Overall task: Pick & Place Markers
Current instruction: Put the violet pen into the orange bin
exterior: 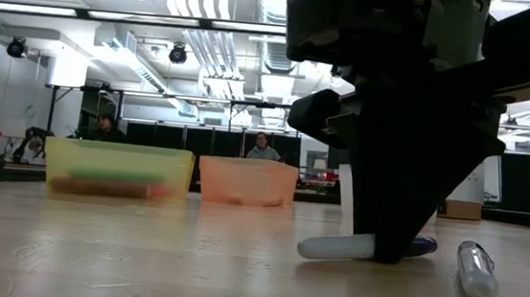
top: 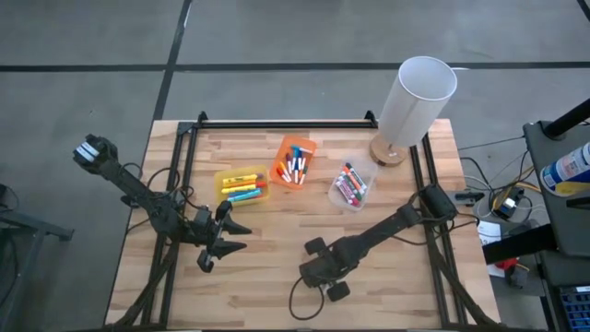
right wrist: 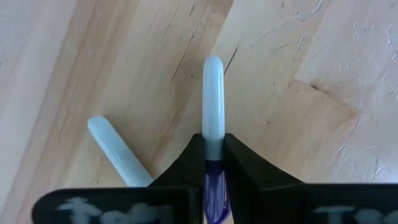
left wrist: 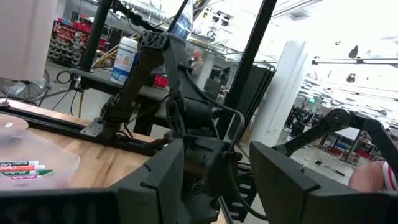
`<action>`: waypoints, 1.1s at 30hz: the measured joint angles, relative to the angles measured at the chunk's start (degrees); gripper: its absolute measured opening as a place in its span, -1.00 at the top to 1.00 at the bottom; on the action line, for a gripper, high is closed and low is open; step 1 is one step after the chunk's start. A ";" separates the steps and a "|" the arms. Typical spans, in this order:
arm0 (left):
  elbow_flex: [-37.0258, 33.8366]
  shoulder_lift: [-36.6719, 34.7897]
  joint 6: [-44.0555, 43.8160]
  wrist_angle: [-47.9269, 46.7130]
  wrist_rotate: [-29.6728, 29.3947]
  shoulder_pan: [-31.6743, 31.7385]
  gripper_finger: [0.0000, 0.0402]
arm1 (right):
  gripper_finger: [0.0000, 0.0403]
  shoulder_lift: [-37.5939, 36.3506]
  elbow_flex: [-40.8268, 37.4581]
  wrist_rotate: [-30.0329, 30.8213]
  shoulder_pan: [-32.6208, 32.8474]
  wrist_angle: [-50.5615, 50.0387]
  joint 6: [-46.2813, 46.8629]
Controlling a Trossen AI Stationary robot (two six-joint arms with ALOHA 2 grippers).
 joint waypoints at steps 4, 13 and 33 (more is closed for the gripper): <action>0.00 0.00 -0.02 -0.03 0.00 -0.01 0.11 | 0.86 0.16 1.21 0.22 -0.03 -0.29 -0.63; 0.00 0.00 -0.04 -0.05 0.00 0.01 0.11 | 0.86 0.22 1.54 0.59 -0.09 0.07 -0.25; 0.00 0.00 -0.07 -0.09 0.00 0.01 0.11 | 0.86 -0.02 5.45 1.97 -1.33 -4.21 -2.82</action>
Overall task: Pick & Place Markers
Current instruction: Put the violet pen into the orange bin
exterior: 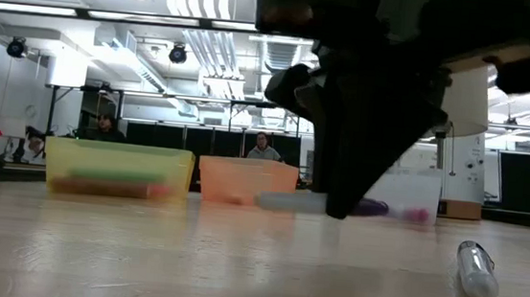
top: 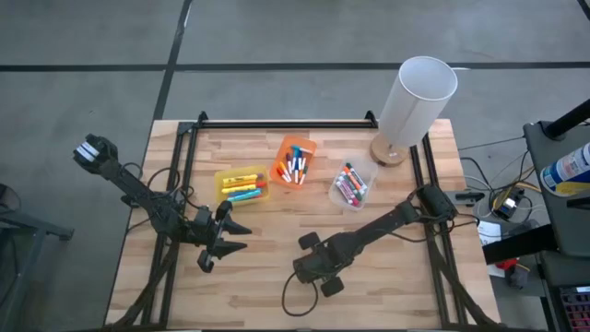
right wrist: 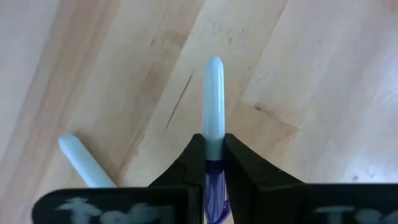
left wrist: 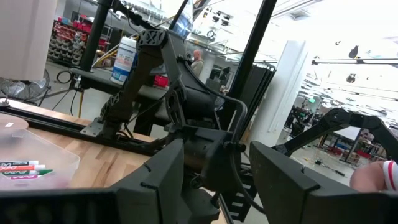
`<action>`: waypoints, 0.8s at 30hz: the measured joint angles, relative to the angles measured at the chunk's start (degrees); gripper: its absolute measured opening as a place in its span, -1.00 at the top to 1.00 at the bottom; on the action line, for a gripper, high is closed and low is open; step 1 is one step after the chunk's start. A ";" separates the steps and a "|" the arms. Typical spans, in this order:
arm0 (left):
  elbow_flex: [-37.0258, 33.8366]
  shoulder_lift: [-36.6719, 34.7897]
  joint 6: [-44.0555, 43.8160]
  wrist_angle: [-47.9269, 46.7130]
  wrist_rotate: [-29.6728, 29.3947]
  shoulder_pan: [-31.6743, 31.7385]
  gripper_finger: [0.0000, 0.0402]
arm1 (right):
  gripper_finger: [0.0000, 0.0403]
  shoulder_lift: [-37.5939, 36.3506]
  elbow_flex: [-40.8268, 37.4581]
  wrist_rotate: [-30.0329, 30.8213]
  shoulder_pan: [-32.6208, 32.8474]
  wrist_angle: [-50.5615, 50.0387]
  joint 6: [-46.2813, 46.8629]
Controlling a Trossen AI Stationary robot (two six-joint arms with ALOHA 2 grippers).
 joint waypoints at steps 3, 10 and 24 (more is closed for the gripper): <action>0.00 0.00 0.00 0.00 0.00 -0.01 0.11 | 0.86 -0.07 1.11 0.17 0.00 -0.28 -0.18; 0.02 0.00 0.00 0.00 0.00 0.00 0.11 | 0.86 -0.13 1.86 1.27 -0.19 -0.88 -1.06; 0.02 0.00 0.00 0.00 -0.02 0.00 0.11 | 0.86 -2.76 4.47 8.54 -2.70 -6.51 -3.40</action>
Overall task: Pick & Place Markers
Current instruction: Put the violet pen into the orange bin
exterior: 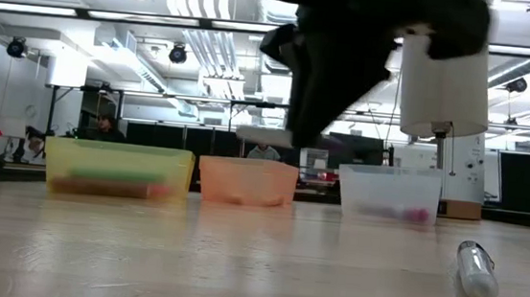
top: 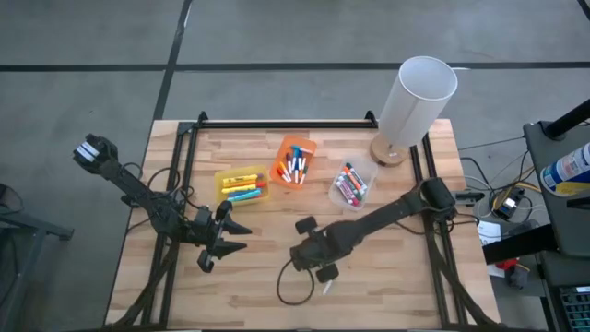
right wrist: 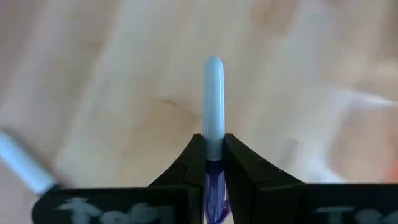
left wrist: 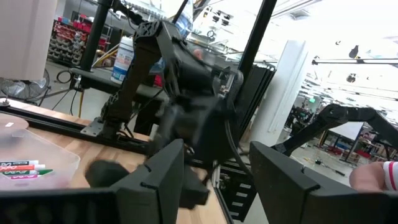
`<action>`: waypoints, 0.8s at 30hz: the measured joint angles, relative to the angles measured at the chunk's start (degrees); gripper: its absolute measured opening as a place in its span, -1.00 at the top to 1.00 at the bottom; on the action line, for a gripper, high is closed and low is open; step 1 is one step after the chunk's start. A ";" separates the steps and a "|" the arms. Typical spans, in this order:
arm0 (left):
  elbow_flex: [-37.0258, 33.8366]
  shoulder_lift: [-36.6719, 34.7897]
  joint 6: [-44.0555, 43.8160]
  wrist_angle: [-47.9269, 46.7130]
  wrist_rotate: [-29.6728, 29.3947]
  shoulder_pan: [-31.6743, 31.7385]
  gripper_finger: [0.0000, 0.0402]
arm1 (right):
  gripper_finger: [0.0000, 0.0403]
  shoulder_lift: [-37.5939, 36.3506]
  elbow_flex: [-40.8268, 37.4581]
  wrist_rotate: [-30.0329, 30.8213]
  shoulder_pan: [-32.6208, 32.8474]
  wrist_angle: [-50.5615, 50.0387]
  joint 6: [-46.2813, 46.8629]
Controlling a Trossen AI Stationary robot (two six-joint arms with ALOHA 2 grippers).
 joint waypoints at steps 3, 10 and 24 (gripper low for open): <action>0.00 0.00 0.02 -0.18 0.01 -0.01 0.11 | 0.86 -0.82 1.87 2.10 -1.87 -2.59 -1.09; 0.04 0.02 -0.04 -1.33 0.00 -0.02 0.11 | 0.86 -2.11 6.90 7.90 -8.44 -6.34 -6.77; 0.04 0.02 -0.02 -1.36 0.00 0.00 0.11 | 0.82 -2.10 9.73 -2.44 -32.17 -0.85 -12.73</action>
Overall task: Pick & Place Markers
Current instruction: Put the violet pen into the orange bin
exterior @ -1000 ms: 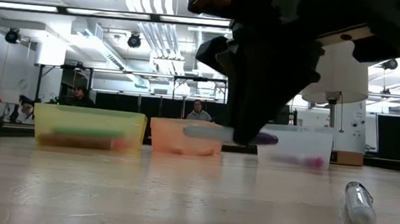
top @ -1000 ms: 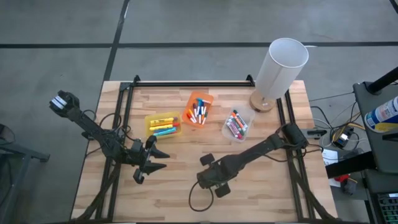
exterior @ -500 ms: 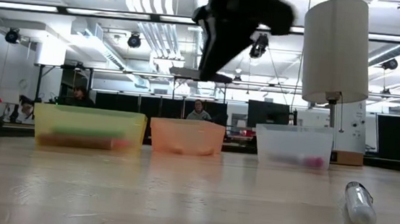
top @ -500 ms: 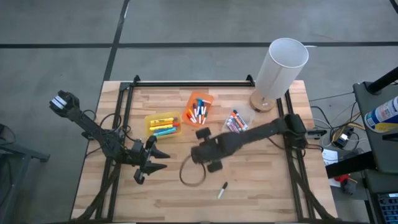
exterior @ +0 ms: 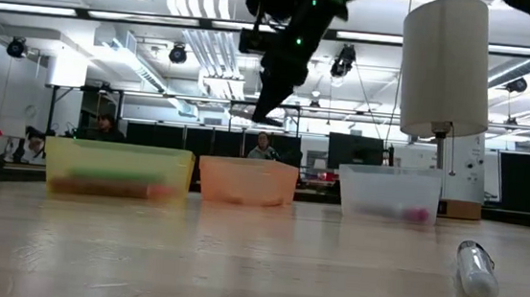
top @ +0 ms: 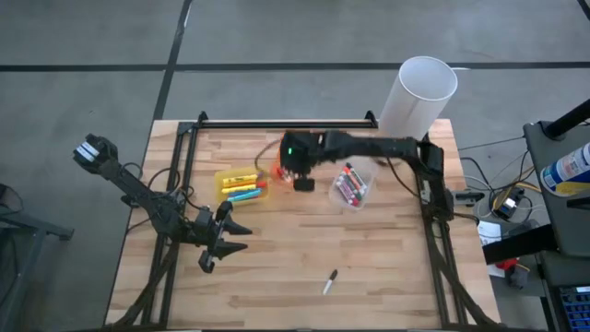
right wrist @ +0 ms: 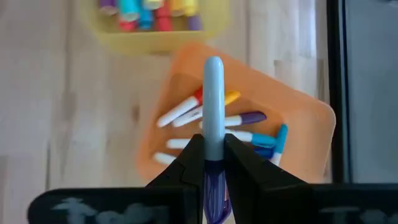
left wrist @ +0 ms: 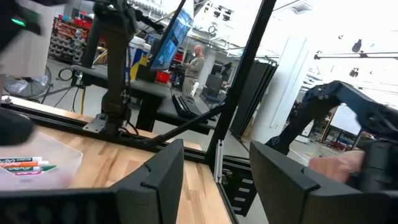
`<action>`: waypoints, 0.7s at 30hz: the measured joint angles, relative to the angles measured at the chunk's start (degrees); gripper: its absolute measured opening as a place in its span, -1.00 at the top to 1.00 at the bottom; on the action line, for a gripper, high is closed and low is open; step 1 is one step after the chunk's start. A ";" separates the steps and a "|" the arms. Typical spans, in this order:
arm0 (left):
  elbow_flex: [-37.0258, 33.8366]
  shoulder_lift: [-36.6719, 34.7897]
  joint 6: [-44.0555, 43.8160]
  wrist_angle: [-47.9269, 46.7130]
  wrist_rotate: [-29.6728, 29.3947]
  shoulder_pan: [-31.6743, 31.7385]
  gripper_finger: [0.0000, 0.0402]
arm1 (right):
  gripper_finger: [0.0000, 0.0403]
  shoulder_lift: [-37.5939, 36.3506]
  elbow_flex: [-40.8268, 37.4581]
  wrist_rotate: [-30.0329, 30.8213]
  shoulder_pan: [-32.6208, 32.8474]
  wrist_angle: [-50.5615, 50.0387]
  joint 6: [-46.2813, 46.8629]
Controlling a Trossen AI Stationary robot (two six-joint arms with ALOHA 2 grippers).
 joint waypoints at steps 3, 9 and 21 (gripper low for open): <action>0.00 0.00 0.00 0.00 0.00 -0.01 0.11 | 0.82 0.03 -0.80 -4.48 -3.98 4.02 1.16; 0.00 0.00 0.04 0.06 0.02 -0.02 0.11 | 0.82 2.13 -1.69 -7.73 -8.28 7.26 4.81; 0.00 0.00 0.04 -0.49 0.01 0.00 0.11 | 0.69 6.59 -1.99 -7.91 -8.70 6.35 7.11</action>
